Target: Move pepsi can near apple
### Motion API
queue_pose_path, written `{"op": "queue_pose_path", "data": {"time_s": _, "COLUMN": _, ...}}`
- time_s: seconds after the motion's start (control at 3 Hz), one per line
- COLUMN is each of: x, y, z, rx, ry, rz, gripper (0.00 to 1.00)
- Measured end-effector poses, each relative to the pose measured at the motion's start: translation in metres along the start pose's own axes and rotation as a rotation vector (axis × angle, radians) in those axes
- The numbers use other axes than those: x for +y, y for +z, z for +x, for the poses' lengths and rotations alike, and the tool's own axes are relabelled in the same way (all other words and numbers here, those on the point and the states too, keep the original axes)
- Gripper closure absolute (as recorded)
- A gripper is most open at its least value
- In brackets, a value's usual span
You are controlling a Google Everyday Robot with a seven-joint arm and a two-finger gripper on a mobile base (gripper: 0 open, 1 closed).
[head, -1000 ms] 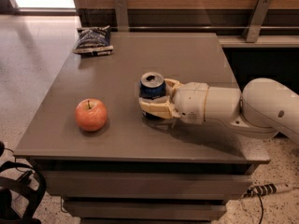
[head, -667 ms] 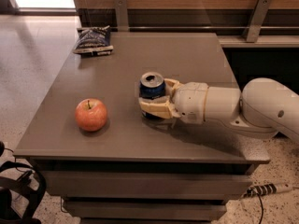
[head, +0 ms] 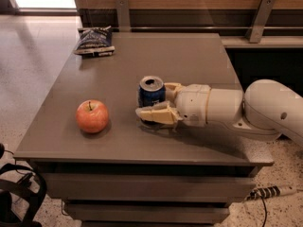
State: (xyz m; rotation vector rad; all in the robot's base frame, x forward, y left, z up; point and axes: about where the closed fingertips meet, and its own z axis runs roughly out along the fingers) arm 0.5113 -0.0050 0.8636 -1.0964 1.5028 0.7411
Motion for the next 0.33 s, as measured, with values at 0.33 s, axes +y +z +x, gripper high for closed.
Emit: {"op": "queue_pose_path", "data": {"time_s": 0.33, "x": 0.0011, "y": 0.0014, "z": -0.0008, "rx": 0.000, "ry": -0.001, "rz": -0.003, "gripper": 0.00}}
